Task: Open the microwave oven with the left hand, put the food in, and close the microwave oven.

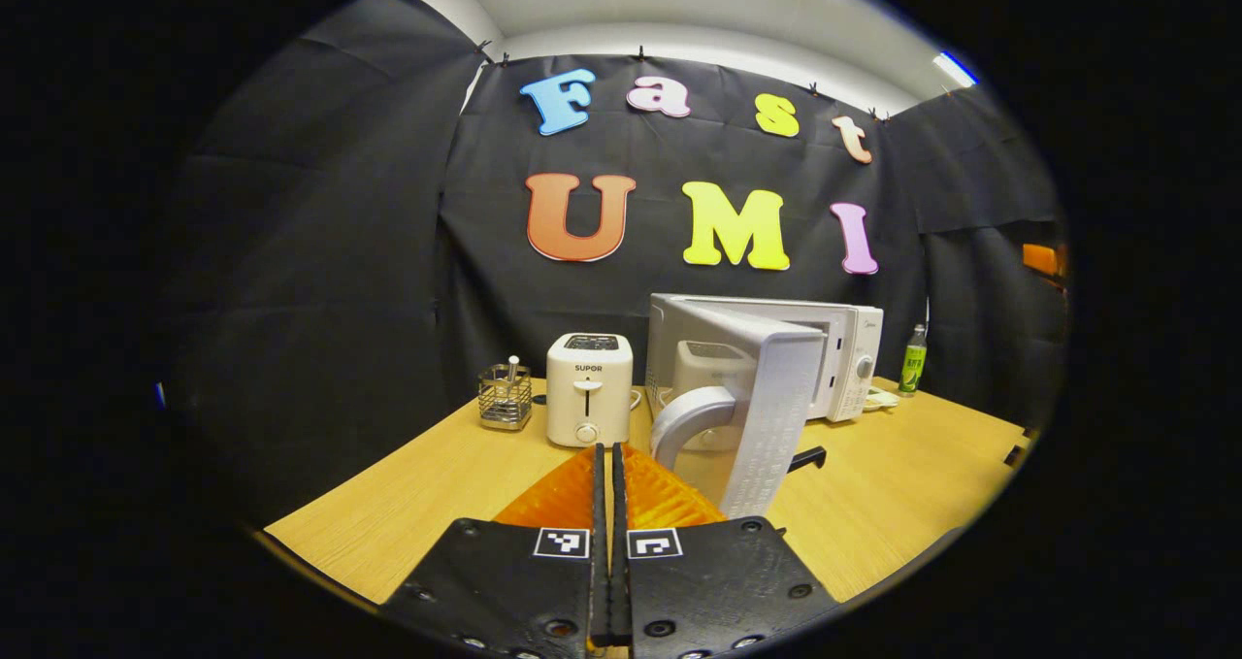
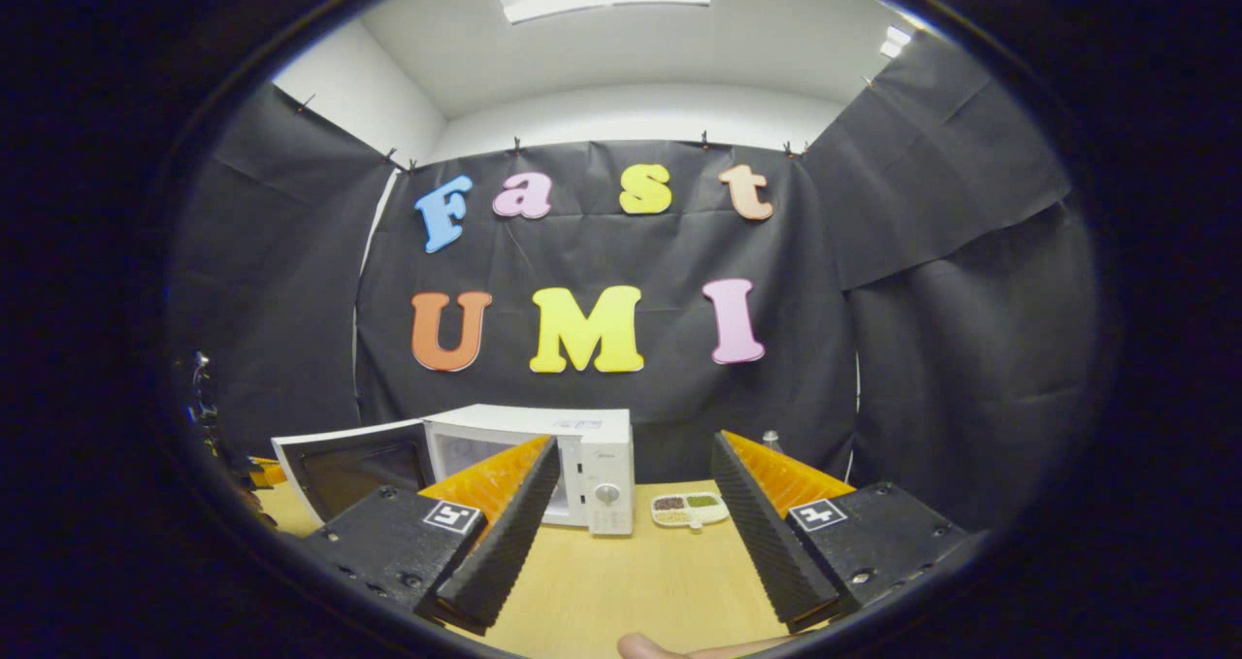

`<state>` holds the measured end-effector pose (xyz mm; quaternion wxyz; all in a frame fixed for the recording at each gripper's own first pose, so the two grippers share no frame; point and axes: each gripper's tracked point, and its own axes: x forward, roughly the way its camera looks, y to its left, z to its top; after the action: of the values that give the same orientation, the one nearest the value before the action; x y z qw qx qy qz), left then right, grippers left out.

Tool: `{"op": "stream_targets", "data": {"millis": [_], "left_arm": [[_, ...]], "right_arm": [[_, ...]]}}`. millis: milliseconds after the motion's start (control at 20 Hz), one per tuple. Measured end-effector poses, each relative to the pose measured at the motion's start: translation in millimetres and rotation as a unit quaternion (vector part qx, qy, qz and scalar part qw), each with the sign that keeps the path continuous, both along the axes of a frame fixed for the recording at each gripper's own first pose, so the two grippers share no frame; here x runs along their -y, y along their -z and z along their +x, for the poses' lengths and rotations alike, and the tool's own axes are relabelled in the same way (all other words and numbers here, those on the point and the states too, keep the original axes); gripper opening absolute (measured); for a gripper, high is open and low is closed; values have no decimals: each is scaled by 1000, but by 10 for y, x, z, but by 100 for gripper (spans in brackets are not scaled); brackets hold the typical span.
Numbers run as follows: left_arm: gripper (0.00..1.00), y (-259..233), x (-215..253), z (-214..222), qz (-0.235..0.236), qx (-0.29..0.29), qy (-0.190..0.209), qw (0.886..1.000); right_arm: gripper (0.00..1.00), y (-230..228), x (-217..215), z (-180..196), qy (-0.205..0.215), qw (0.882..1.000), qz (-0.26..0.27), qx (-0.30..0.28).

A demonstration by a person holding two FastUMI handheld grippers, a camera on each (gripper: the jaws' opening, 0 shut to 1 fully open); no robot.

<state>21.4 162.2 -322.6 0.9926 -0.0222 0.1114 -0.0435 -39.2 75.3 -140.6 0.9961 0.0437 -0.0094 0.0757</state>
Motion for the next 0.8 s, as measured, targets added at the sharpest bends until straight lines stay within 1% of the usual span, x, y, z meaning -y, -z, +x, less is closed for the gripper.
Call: {"op": "stream_targets", "data": {"millis": [50, 100, 150, 200, 250, 300, 400, 550, 600, 650, 700, 800], "left_arm": [[0, -11, 64, -12, 0, 3, 12, 1000], [0, -4, 143, -43, -7, 6, 24, 1000], [0, -3, 245, -41, -16, 5, 36, 999], [0, 19, 327, -25, -21, 0, 47, 999], [0, 79, 421, -10, -21, -6, 60, 998], [0, 118, 508, -10, -16, -12, 73, 997], [0, 132, 722, 26, -8, -3, 103, 995], [0, 190, 1133, 150, -36, -8, 167, 985], [0, 201, 1252, 211, -44, -10, 187, 981], [0, 215, 1349, 254, -43, -13, 204, 978], [0, 203, 1438, 313, -39, -6, 216, 976], [0, 179, 1682, 402, -51, -6, 247, 968]], "right_arm": [[91, -11, 70, -52, -1, 1000, 1, -2], [100, -49, 130, -103, -3, 1000, 1, -4], [92, -65, 224, -145, 1, 1000, 1, -6], [100, -73, 289, -181, 0, 1000, 3, -8], [100, -95, 341, -210, 0, 1000, 6, -7], [92, -92, 411, -230, 6, 1000, 9, -8], [92, -71, 521, -275, 14, 1000, 12, -6], [92, -24, 588, -337, 9, 1000, 14, -7], [100, -11, 616, -349, 8, 1000, 16, -7], [100, -6, 641, -361, 8, 1000, 16, -7], [92, -3, 661, -363, 9, 1000, 15, -6], [91, 29, 684, -368, 8, 1000, 13, -9]]}}
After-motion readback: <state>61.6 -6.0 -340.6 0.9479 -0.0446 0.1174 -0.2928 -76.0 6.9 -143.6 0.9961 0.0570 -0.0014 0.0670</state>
